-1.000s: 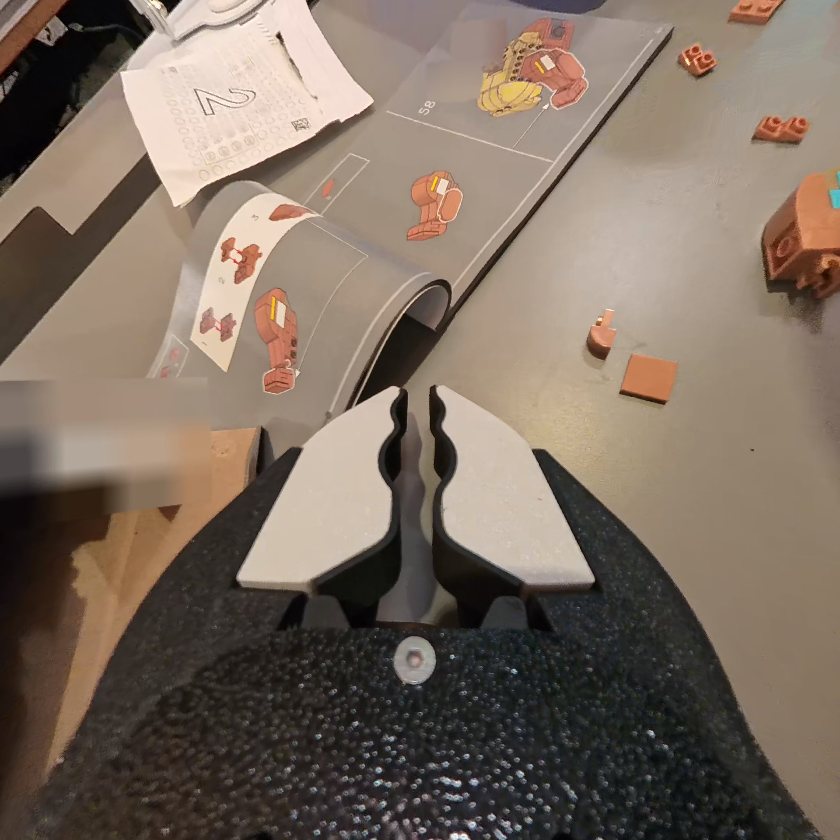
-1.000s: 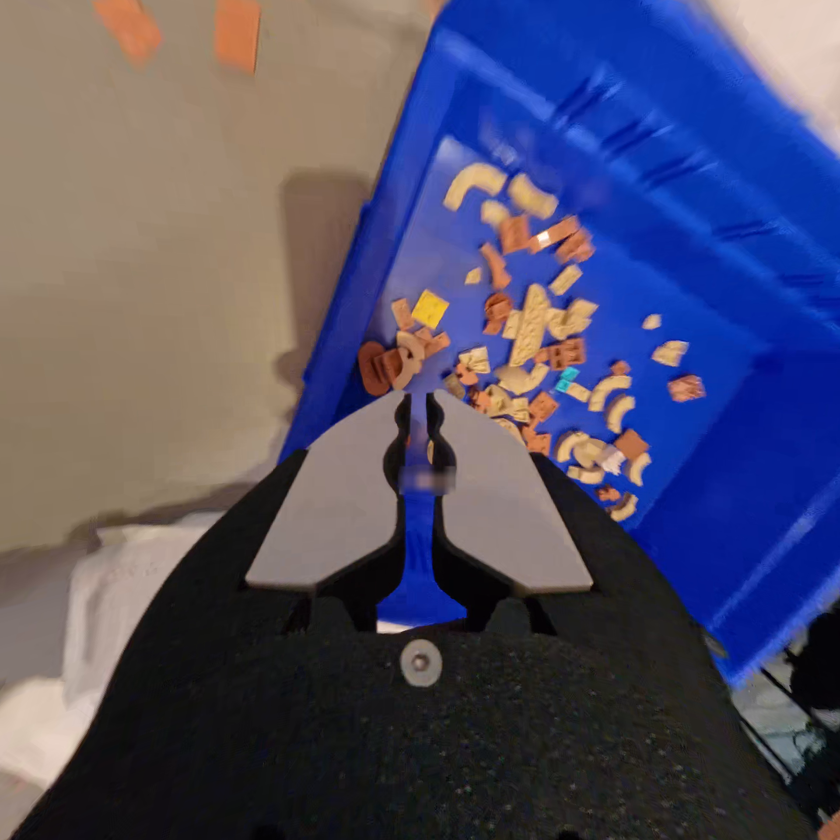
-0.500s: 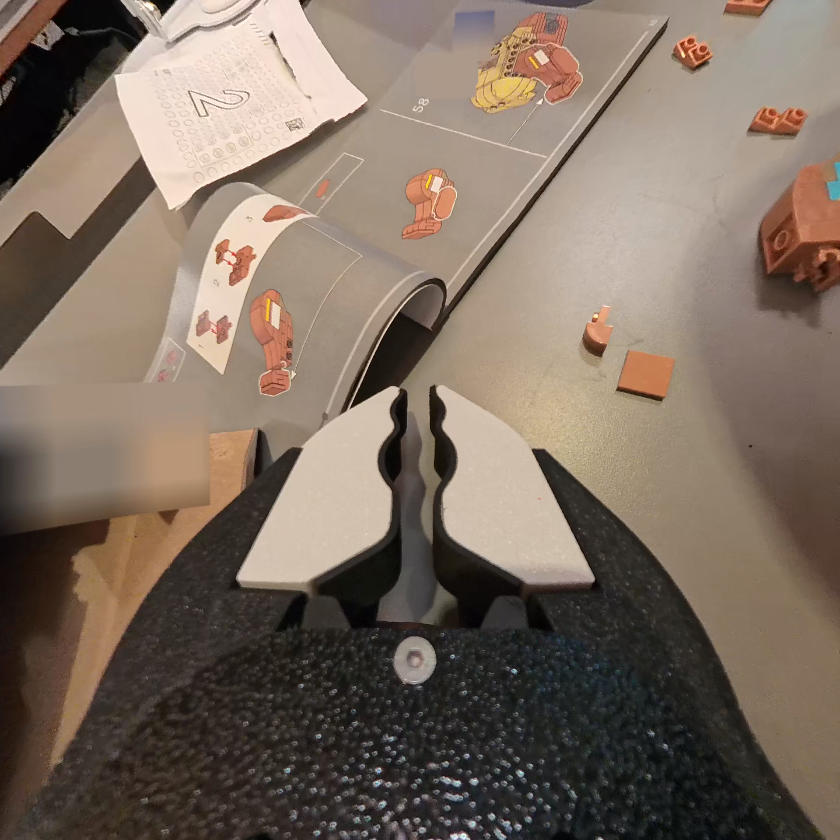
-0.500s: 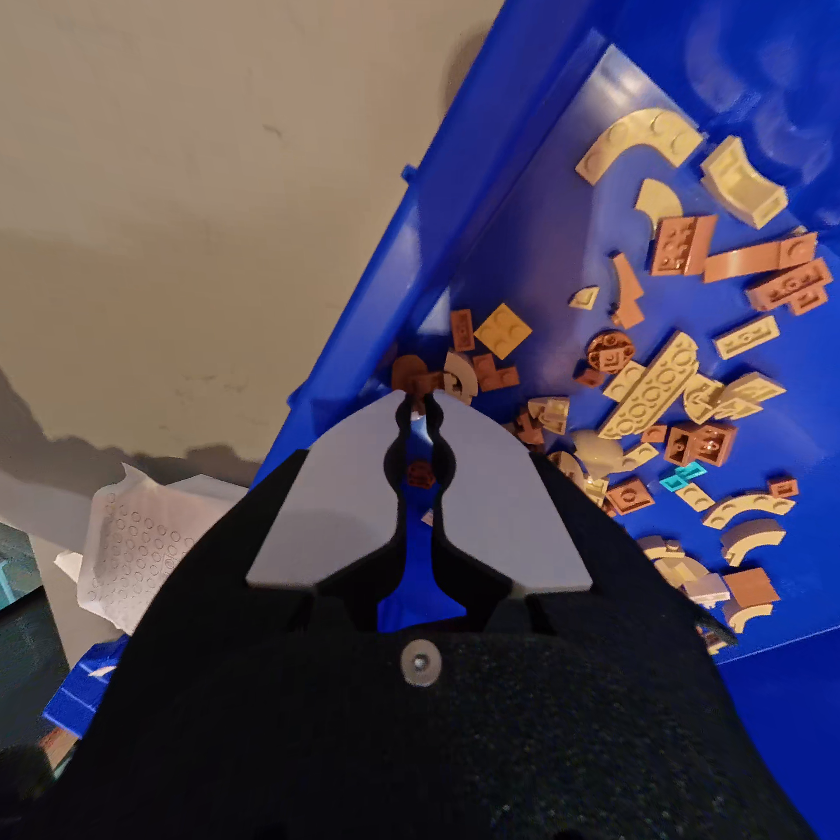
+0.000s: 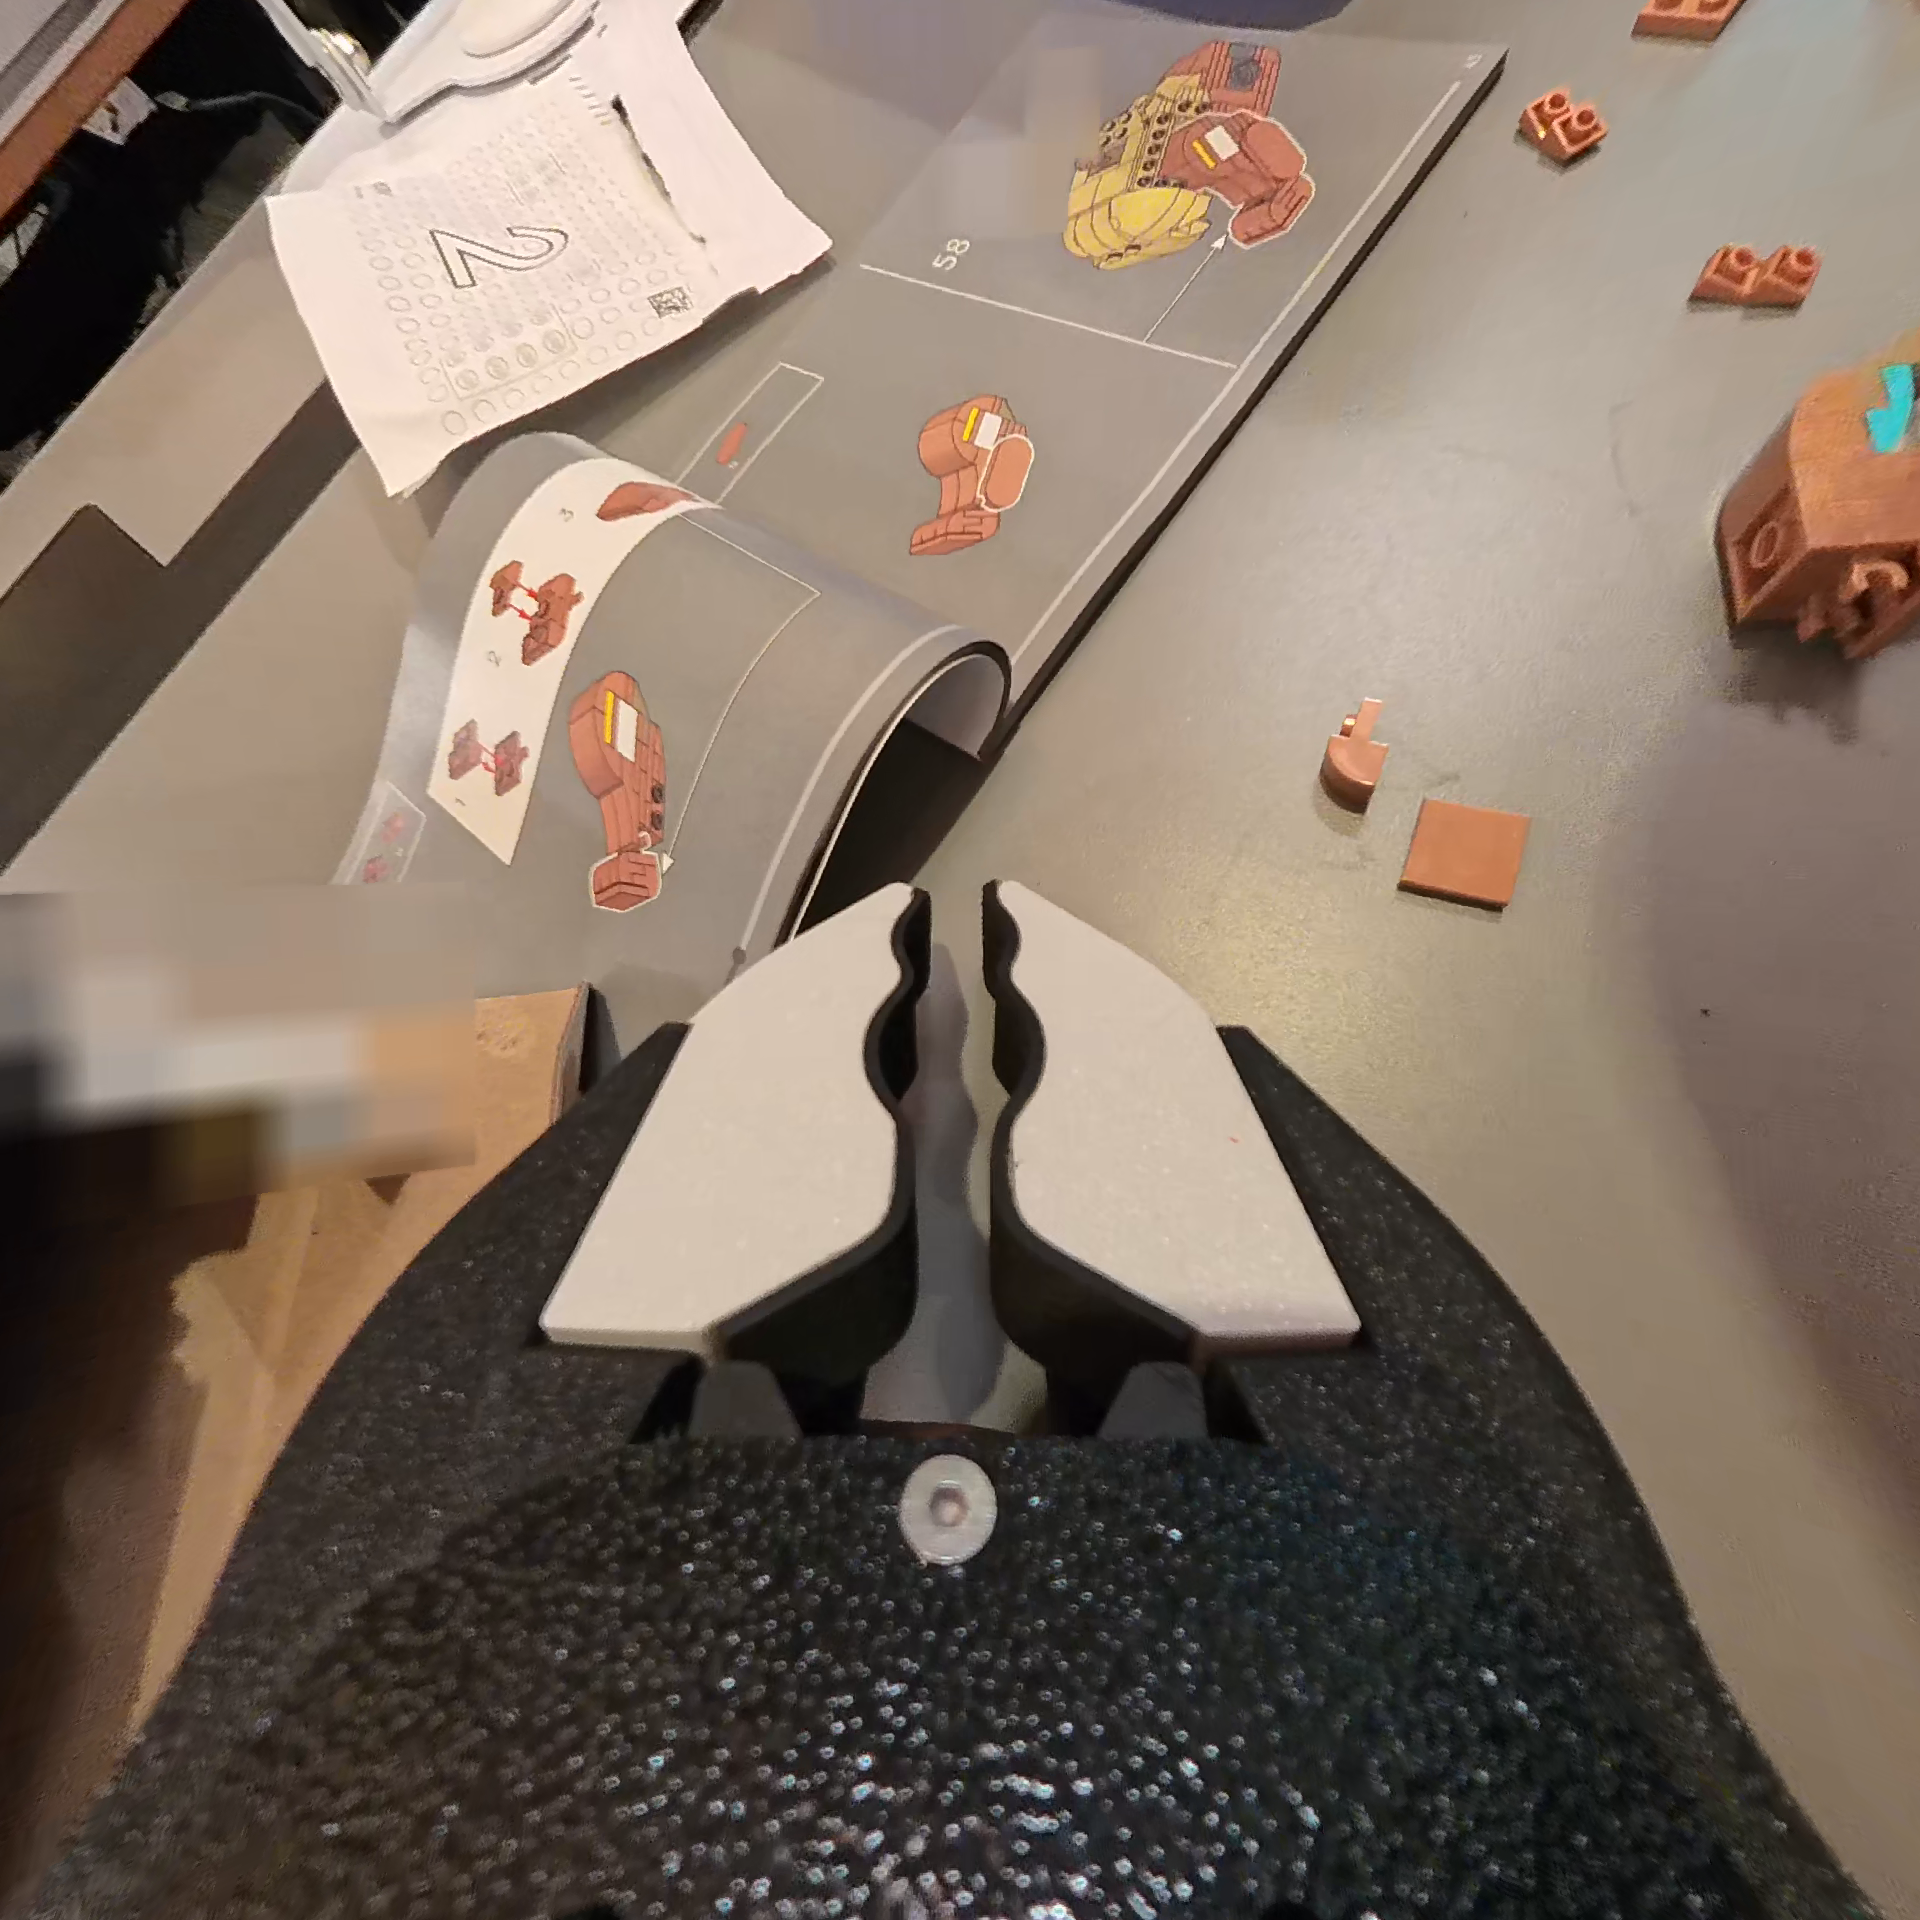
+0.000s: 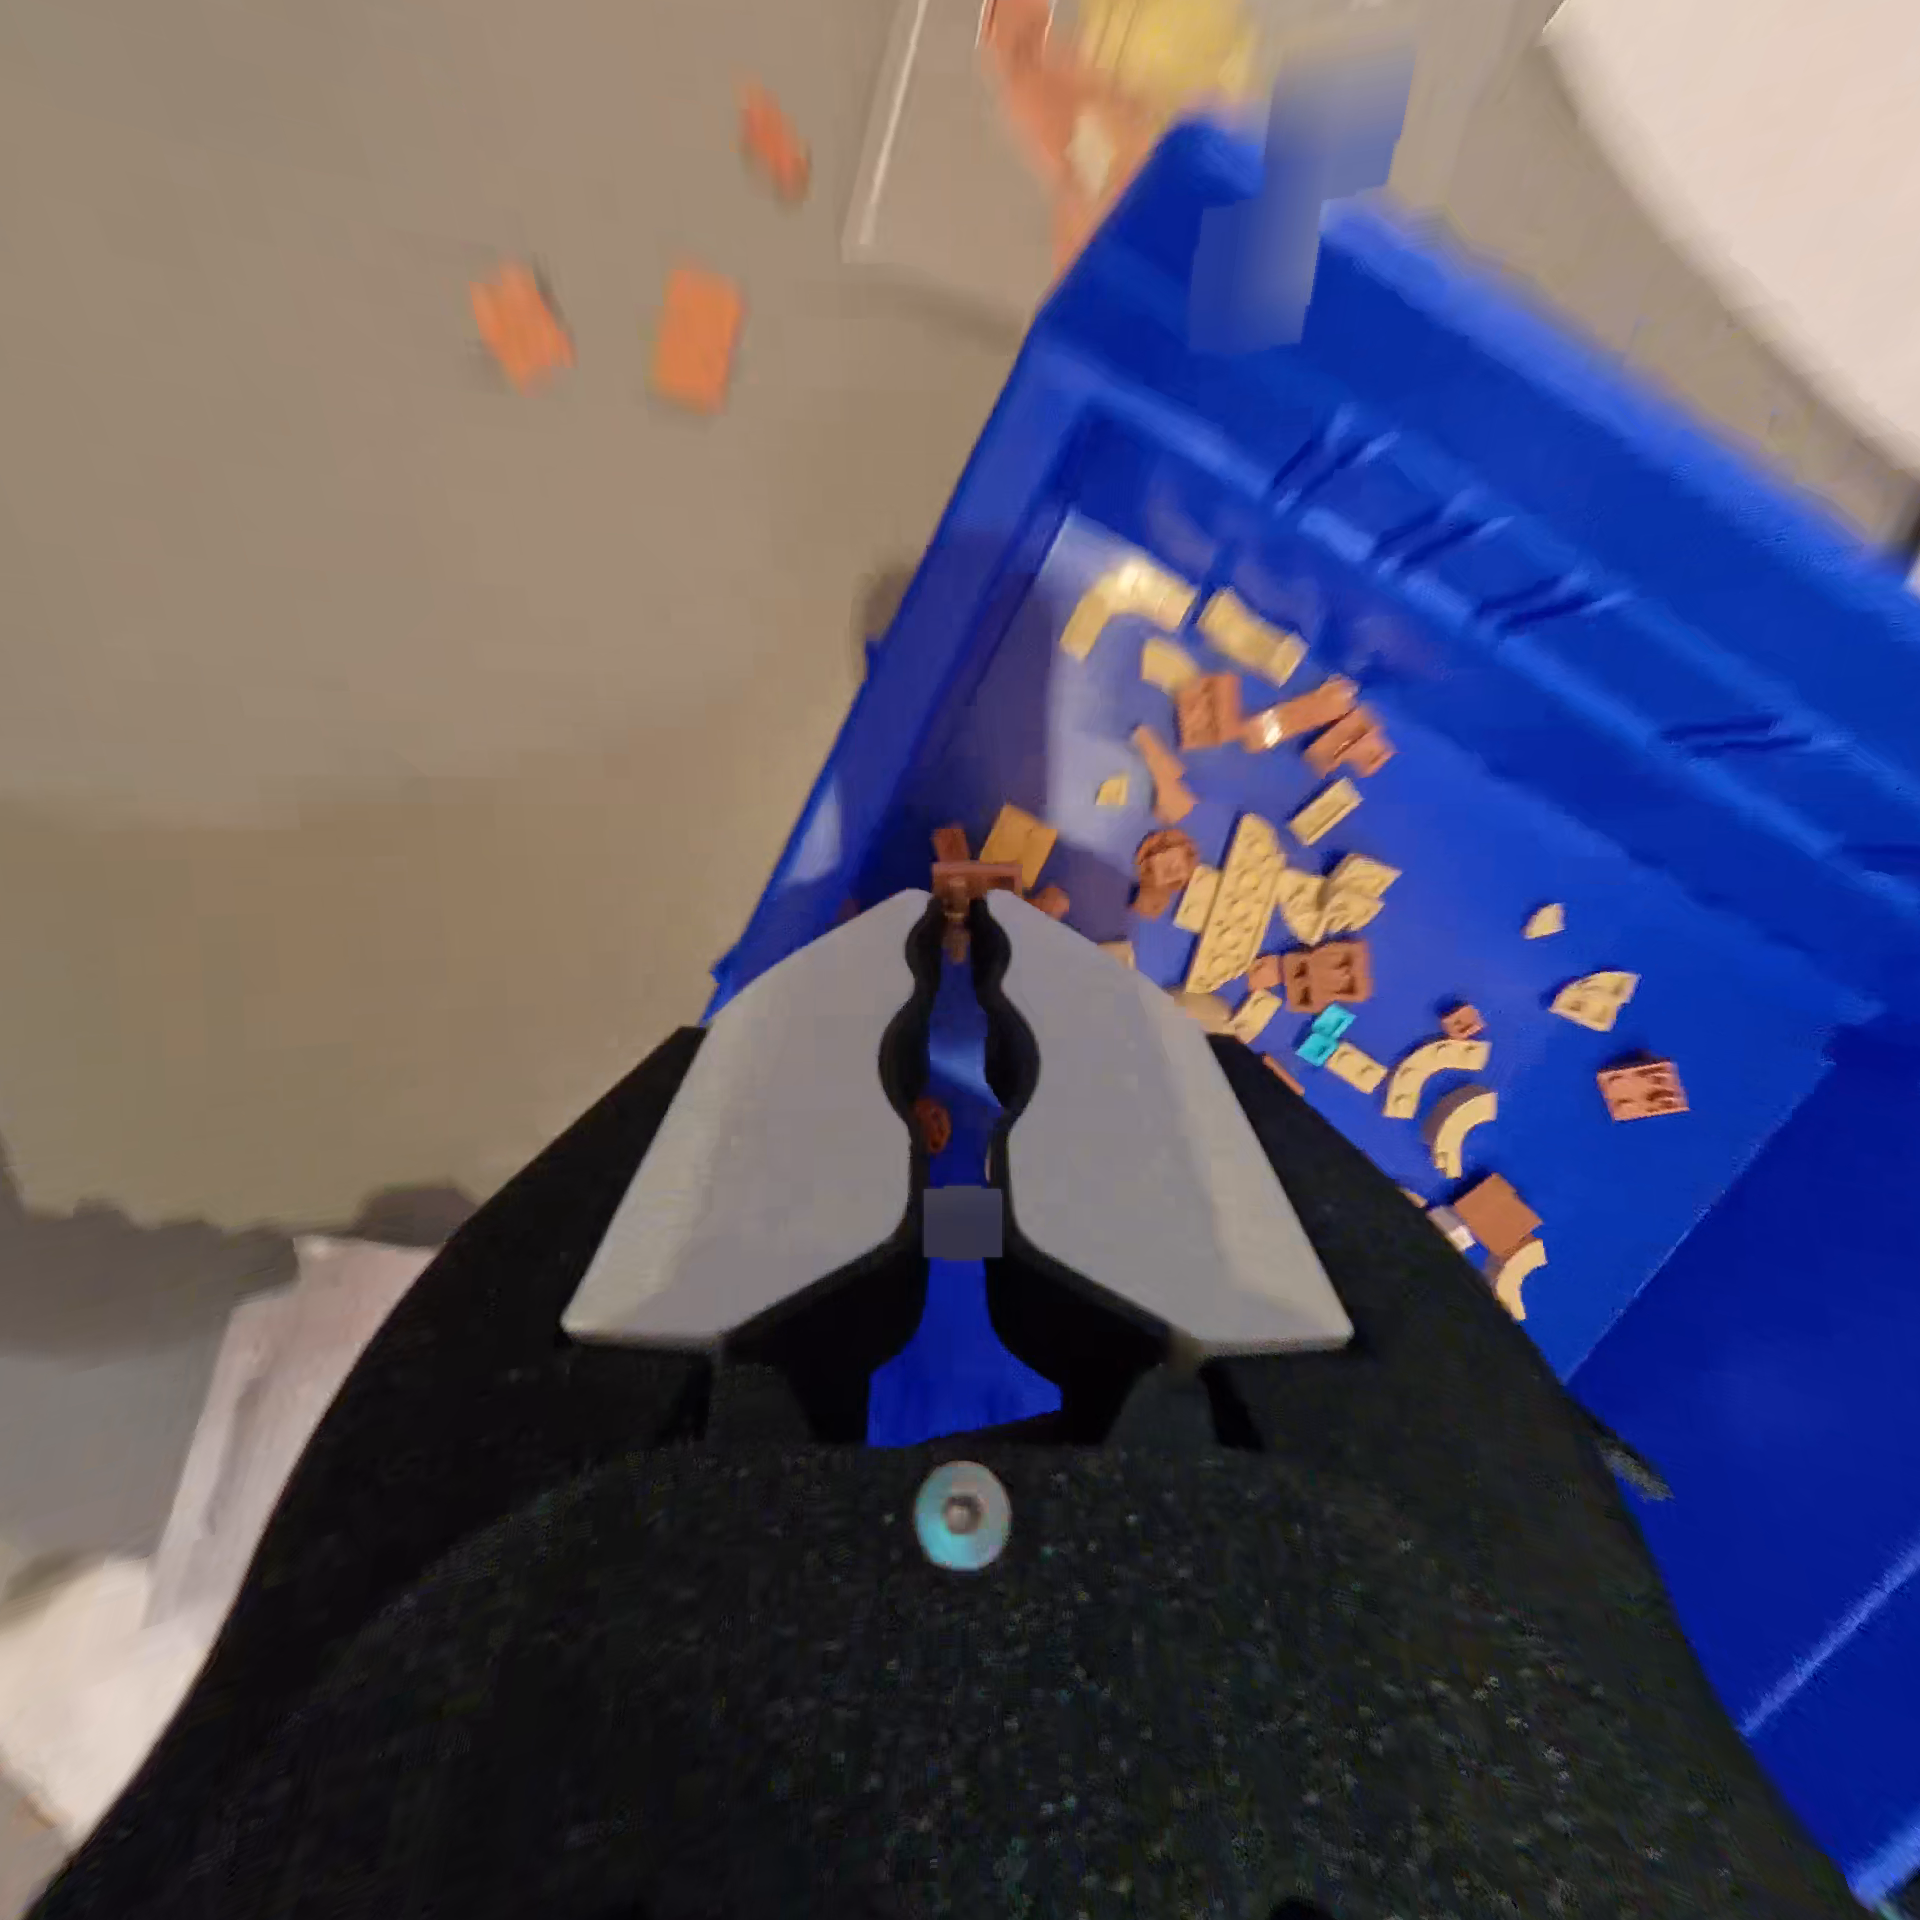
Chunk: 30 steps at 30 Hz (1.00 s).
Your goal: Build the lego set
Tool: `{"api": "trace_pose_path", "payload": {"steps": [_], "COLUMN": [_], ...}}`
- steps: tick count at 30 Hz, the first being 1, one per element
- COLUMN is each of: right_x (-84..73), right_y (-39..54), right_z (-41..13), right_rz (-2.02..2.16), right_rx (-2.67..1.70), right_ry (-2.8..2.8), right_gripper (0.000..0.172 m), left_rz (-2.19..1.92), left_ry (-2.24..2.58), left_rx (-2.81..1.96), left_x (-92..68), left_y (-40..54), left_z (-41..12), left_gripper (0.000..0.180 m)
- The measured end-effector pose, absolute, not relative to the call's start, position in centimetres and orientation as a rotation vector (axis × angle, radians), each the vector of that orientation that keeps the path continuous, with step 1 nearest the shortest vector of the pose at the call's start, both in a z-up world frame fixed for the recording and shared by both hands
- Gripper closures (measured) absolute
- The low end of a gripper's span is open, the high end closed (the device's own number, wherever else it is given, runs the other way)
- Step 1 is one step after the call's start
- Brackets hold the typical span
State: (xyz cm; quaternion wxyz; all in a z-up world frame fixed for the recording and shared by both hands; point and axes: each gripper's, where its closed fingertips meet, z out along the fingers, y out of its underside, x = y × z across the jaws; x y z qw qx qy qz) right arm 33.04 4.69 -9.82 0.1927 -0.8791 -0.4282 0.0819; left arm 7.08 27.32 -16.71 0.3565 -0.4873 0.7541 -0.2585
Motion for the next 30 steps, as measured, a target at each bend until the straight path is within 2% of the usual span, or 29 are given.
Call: {"api": "trace_pose_path", "payload": {"steps": [4,8,11,18,30], "right_x": [30.0,28.1,28.1,25.7,15.4], "right_y": [5.9,5.9,4.8,5.5,10.3], "right_z": [-4.3,2.9,5.6,4.5,-1.4], "right_rz": [0.403,0.651,0.701,0.739,0.995], "right_rx": [-2.148,-1.624,-1.329,-1.194,-1.318], "right_ry": [-0.859,-0.473,-0.306,-0.168,0.0], "right_gripper": [0.167,0.167,0.167,0.167,0.167], "left_rz": [-0.661,-0.646,-0.638,-0.651,-0.697], "left_ry": [1.95,1.95,1.95,1.943,1.946], "left_rx": [-1.235,-1.214,-1.194,-1.175,-1.16], "left_x": [7.0,6.9,6.8,6.6,6.0], "left_y": [27.1,27.0,26.9,26.7,26.2], "left_z": [-16.6,-16.6,-16.6,-16.3,-16.0], "left_gripper": [0.172,0.172,0.172,0.172,0.171]}}
